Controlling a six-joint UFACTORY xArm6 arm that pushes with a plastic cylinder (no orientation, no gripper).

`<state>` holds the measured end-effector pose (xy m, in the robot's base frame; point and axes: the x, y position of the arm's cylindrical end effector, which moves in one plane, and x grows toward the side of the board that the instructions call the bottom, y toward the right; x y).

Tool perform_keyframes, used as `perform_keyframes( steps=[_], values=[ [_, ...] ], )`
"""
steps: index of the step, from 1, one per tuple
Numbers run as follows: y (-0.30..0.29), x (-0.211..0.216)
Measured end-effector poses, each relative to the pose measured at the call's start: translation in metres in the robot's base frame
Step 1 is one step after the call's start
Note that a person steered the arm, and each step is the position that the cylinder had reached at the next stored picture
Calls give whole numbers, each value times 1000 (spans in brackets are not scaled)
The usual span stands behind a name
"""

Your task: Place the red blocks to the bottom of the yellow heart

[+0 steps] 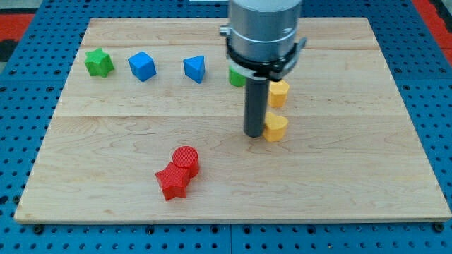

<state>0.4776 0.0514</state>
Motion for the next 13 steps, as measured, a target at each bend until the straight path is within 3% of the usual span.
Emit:
perform_keyframes(
  steps=[1, 2, 3, 4, 5, 6, 7, 9, 11, 13],
  values=[
    [24, 0],
    [-23, 1],
    [-140, -4],
    [-208, 40],
    [-202, 86],
    [-153, 104],
    [-96, 107],
    [-156, 81],
    [-61, 72],
    [-23, 86]
  ],
)
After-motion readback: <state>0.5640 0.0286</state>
